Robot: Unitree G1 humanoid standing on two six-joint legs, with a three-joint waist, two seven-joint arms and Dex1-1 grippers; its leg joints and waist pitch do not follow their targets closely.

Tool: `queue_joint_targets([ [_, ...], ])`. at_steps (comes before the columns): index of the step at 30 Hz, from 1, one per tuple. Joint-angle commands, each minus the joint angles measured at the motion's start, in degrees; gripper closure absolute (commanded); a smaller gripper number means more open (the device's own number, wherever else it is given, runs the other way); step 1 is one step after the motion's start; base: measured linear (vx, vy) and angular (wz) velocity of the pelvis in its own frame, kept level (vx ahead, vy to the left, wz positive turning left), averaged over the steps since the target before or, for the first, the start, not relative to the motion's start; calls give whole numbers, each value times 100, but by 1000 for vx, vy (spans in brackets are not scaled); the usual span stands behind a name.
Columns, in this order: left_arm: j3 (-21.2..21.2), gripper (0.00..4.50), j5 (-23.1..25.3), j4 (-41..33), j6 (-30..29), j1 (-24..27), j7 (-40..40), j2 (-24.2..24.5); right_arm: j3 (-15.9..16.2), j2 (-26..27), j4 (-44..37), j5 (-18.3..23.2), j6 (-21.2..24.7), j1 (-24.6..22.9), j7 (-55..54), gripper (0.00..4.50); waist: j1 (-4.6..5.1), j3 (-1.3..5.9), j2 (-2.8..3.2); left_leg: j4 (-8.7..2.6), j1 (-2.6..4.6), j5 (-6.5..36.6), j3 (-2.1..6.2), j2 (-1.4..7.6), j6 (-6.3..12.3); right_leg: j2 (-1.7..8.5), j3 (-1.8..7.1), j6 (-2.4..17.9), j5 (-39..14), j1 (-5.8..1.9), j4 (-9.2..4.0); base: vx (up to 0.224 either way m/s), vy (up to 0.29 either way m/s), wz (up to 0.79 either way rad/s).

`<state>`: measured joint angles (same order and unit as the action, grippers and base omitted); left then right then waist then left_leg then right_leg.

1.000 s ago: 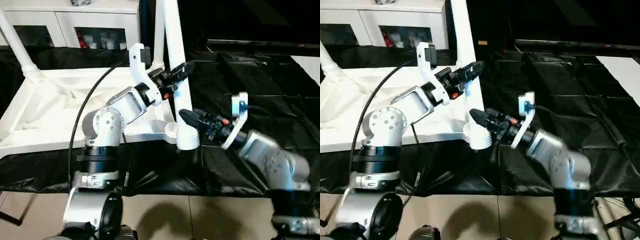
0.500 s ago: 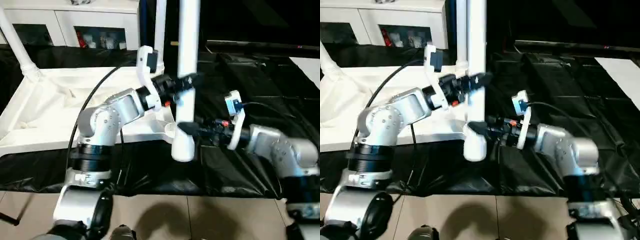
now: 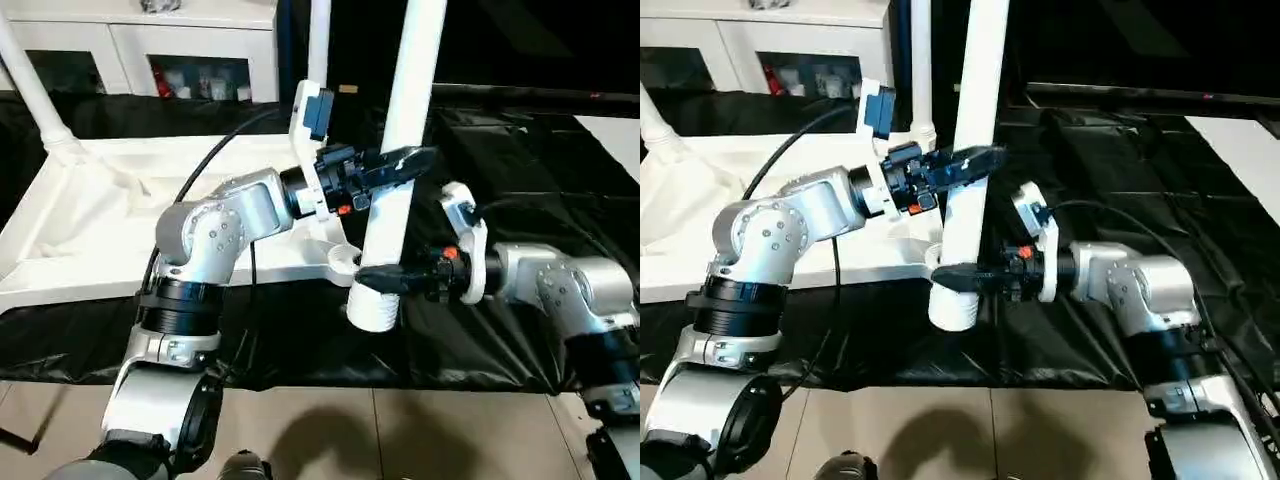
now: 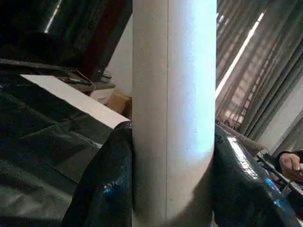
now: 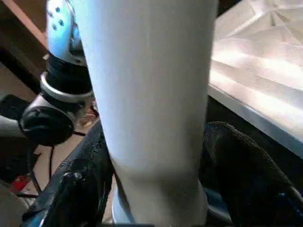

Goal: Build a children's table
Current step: Pick table leg

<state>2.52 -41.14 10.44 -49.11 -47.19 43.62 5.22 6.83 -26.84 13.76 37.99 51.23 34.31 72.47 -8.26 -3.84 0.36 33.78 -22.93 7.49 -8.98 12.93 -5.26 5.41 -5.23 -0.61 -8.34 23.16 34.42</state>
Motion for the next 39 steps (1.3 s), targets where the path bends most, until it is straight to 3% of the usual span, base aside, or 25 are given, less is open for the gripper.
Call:
queue_joint_targets([
  [1,-25,267,-94,5,-57,-104,98,8,-91,33,0,92,47,86,41,138,-9,498,-100,-345,135,1562,-90,-26,-11,229,167,885,-2097,-289,-446,0,0,0],
  [9,-75,268,-84,-9,-90,-87,169,26,-85,55,44,77,16,97,98,138,-10,504,-91,-349,137,1569,-86,-23,-27,221,169,909,-2000,-289,-432,0,0,0],
  [10,-77,268,-86,-6,-94,-91,180,26,-90,54,69,74,11,103,109,165,-12,507,-83,-349,138,1561,-84,-22,-29,225,169,915,-1989,-291,-430,0,0,0],
  [14,-81,268,-85,13,-102,-106,210,25,-83,47,82,77,22,96,127,184,-10,509,-85,-347,133,1534,-86,-24,-16,219,170,933,-1921,-296,-421,0,0,0],
  [15,-78,268,-81,17,-103,-109,212,24,-77,48,77,71,19,84,132,209,-12,510,-85,-345,134,1516,-86,-23,-15,220,171,949,-1893,-295,-418,0,0,0],
  [23,-65,268,28,47,7,-101,120,16,-84,82,33,70,9,1,128,249,-13,507,-92,-346,135,1543,-85,-23,-23,225,169,914,-1992,-295,-427,0,0,0],
  [24,-20,233,-17,81,-8,-99,97,-23,-107,99,17,76,-6,-26,111,251,-16,505,-80,-348,138,1558,-84,-23,-25,225,167,915,-2008,-291,-429,0,0,0],
  [28,21,195,-20,100,-11,-94,32,-30,-168,150,-33,62,-102,-113,23,253,-17,511,-91,-346,130,1526,-85,-28,-17,221,168,904,-1961,-297,-426,0,0,0],
  [29,161,188,-12,101,272,-91,-32,-101,-318,270,-93,48,-268,-193,-216,256,-20,510,-63,-346,133,1523,-82,-25,-24,231,170,914,-1961,-292,-430,0,0,0],
  [31,324,169,-7,93,616,-101,-103,-192,-440,374,-174,8,-453,-262,-447,259,-16,514,-83,-344,128,1542,-84,-28,-36,239,163,928,-1973,-296,-439,0,0,0],
  [33,406,161,251,-50,1390,-100,-244,-312,-592,519,-316,-142,-838,-382,-837,259,-12,515,-104,-350,126,1532,-77,-14,-59,246,169,910,-1945,-294,-440,0,0,0],
  [36,294,161,546,-248,1740,-74,-394,-306,-871,740,-420,-184,-1103,-464,-1359,260,5,511,-95,-369,140,1577,-77,-6,-80,253,169,823,-2067,-277,-447,0,0,0],
  [37,202,161,702,-353,1818,-16,-475,-269,-1100,914,-544,-124,-1205,-529,-1702,260,7,504,-95,-367,148,1588,-78,-10,-76,250,170,816,-2105,-269,-453,0,0,0],
  [38,160,161,760,-391,1814,16,-518,-241,-1204,996,-616,-100,-1259,-568,-1858,260,19,503,-64,-372,146,1637,-77,-7,-83,250,175,795,-2141,-261,-453,0,0,0],
  [39,160,161,760,-391,1814,16,-518,-241,-1204,996,-616,-100,-1259,-568,-1858,260,23,498,-72,-376,149,1654,-76,-10,-85,244,171,770,-2177,-260,-459,0,0,0],
])
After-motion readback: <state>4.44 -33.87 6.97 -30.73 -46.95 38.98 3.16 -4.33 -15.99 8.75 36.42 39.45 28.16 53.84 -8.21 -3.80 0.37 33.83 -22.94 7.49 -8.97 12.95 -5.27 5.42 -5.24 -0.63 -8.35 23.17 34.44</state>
